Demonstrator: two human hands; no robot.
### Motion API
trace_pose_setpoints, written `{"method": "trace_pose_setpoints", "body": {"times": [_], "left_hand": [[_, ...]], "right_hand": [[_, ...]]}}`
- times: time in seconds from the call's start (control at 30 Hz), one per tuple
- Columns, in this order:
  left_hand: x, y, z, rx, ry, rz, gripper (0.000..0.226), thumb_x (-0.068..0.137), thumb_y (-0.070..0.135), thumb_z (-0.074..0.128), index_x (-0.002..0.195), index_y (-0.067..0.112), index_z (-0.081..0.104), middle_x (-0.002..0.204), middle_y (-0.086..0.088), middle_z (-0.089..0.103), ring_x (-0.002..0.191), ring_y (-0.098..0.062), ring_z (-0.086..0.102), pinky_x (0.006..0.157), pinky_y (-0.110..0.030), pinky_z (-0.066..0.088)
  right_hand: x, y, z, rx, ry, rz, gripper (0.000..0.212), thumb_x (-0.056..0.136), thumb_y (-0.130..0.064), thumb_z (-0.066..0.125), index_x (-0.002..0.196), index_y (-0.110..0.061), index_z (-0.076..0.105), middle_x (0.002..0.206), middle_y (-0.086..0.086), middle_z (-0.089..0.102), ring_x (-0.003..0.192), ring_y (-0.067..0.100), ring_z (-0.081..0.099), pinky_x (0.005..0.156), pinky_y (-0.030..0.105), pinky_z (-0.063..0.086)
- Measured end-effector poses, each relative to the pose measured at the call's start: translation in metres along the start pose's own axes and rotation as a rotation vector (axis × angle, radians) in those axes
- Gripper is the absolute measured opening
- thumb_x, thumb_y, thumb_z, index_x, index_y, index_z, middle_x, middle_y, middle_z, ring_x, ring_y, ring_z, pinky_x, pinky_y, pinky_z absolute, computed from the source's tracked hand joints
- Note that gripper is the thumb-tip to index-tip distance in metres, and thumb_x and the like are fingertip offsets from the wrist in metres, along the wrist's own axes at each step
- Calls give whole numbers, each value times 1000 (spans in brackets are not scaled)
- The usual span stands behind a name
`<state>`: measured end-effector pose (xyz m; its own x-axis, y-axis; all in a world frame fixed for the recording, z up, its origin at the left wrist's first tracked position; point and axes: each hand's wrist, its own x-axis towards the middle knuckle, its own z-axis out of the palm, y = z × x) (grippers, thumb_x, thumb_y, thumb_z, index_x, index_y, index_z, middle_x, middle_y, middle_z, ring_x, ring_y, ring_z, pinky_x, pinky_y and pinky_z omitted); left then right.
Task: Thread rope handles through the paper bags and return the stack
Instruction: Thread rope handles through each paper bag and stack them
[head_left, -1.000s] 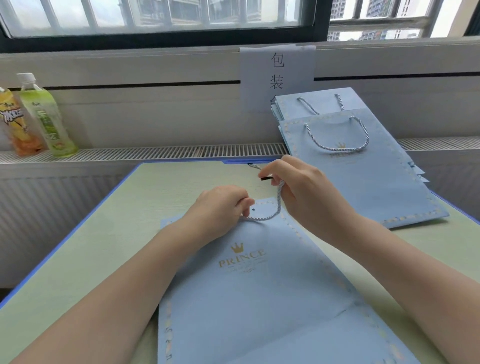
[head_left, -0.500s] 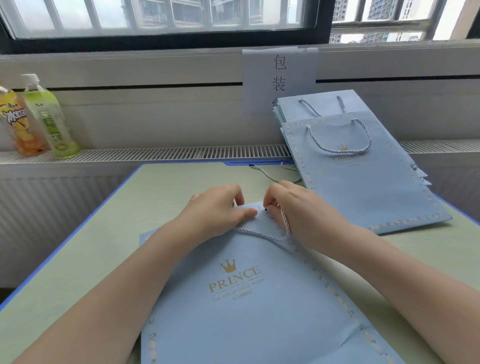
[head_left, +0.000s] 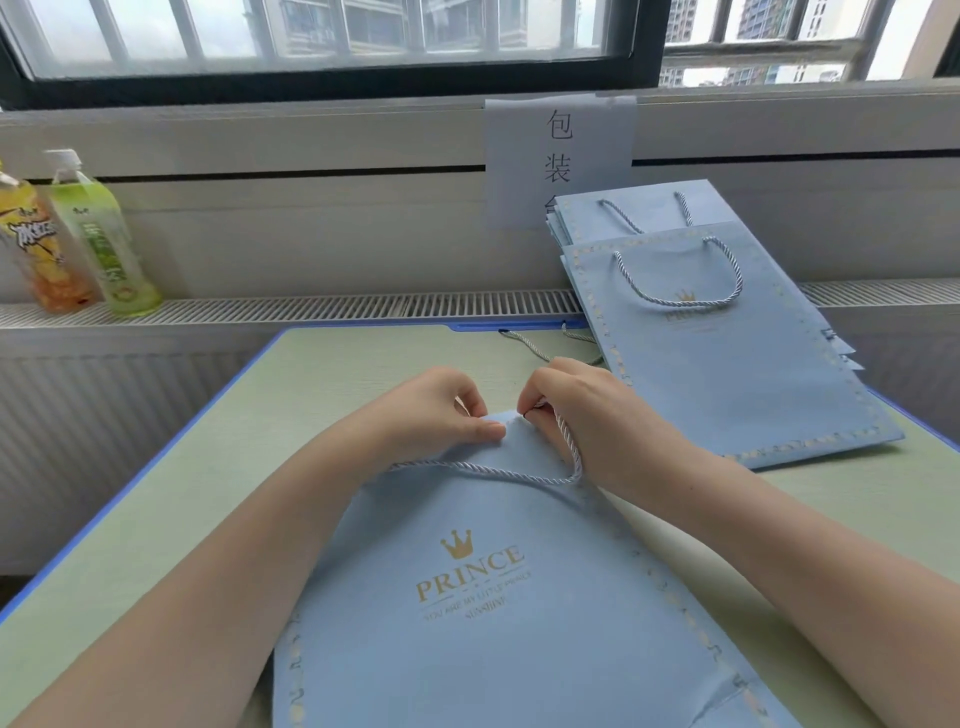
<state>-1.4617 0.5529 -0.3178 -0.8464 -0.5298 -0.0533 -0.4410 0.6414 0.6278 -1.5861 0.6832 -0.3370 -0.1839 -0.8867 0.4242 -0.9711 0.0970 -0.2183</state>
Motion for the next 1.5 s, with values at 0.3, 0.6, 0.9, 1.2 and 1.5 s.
{"method": "trace_pose_setpoints", "body": {"times": [0.3,0.6,0.9,1.2,1.5], "left_hand": [[-1,-4,-10,-270,-113,51,16,83,13,69,99,16,68,90,-9,69,78,-15,60,80,-29,45],[1,-1,1,-353,-44,123,19,85,3,66,104,3,67,100,-15,70,82,-8,60,73,-12,46],[1,-5,-6,-420,-18,101,21,84,-1,65,98,13,70,100,-12,72,93,-15,66,95,-32,47],[-3,1,-5,-445,-9,169,27,84,-4,63,103,13,69,102,-19,71,88,-17,63,91,-30,48],[-4,1,-6,-453,-20,193,28,82,-7,61,102,11,69,97,-15,72,93,-25,68,89,-30,51]], "right_hand": [[2,-10,2,118,113,-20,11,90,-6,56,95,-12,62,81,-9,48,72,11,42,60,18,28],[4,-11,3,106,109,-67,12,88,-5,58,91,-11,68,86,2,57,72,15,46,64,20,30],[3,-11,3,-47,131,-227,8,76,0,62,82,-5,65,75,8,58,61,29,55,52,35,48],[5,-11,5,-234,169,-208,25,61,11,68,75,-8,58,73,5,51,62,25,50,55,33,45],[5,-14,3,87,200,-236,11,80,-7,60,78,-9,50,74,-6,48,61,16,38,55,23,29]]}}
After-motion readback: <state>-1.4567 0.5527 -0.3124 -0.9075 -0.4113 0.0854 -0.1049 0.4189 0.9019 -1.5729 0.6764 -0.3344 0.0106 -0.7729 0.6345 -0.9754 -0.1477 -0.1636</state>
